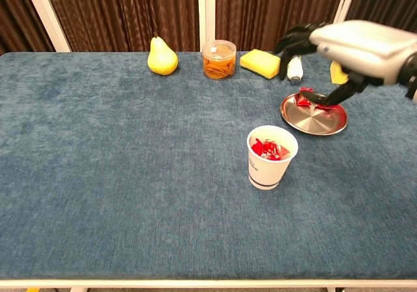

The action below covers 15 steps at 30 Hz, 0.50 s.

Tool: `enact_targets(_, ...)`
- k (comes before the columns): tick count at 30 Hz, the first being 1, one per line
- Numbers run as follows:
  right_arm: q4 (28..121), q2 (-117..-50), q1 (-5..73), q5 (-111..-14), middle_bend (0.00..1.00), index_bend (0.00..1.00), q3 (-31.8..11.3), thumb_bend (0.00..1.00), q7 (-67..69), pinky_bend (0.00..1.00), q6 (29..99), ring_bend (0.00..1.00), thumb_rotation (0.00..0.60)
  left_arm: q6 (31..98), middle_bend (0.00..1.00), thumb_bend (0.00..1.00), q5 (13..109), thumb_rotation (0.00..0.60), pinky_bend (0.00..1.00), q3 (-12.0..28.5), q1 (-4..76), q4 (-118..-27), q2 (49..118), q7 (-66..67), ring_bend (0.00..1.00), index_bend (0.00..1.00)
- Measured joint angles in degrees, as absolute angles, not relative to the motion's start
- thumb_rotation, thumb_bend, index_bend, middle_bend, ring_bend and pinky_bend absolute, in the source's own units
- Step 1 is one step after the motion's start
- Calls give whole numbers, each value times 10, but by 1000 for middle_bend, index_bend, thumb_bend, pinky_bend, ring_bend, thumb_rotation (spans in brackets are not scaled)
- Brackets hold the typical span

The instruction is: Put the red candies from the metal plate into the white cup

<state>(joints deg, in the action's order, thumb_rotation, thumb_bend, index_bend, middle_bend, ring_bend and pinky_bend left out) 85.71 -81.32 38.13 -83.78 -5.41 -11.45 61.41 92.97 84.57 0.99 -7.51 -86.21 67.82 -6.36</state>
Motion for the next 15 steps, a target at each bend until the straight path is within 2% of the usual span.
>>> enact_targets(7,784,-831,385,-716,116,362,-90,330,-156,0,574,0,600,931,309,124,849,600,265,11,-73,-866,677,-61,266,366)
enact_targets(15,662,-899,418,-598,116,366,-113,327,-229,0,495,0,600,933,310,124,844,600,265,9,-78,-868,676,-61,266,366)
